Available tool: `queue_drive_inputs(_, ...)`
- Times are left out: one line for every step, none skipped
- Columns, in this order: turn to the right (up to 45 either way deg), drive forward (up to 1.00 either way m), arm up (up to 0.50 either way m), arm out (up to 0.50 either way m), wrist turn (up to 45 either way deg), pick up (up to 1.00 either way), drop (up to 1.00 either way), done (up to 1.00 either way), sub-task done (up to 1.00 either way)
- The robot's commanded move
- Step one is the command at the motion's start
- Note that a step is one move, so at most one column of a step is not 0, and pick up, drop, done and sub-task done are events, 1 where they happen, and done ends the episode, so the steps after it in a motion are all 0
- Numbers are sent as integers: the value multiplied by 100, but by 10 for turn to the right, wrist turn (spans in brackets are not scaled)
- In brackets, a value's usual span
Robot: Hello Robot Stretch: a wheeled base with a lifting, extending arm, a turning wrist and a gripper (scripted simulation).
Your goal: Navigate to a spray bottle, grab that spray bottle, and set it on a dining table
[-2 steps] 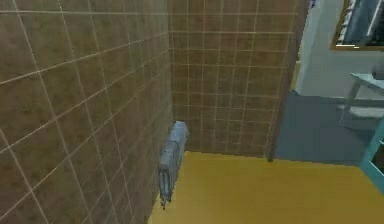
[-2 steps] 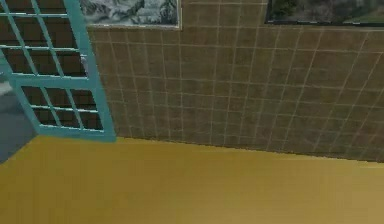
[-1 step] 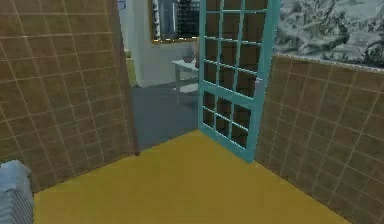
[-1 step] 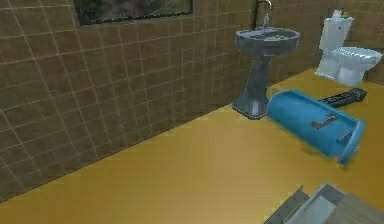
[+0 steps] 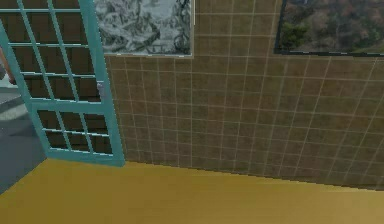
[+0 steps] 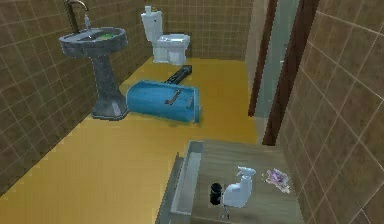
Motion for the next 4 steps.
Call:
queue_drive_inputs(150,0,0,0,0,0,0,0,0)
queue_drive_inputs(0,0,50,0,0,0,0,0,0)
queue_drive_inputs(0,0,18,0,0,0,0,0,0)
queue_drive_inputs(0,0,0,28,0,0,0,0,0)
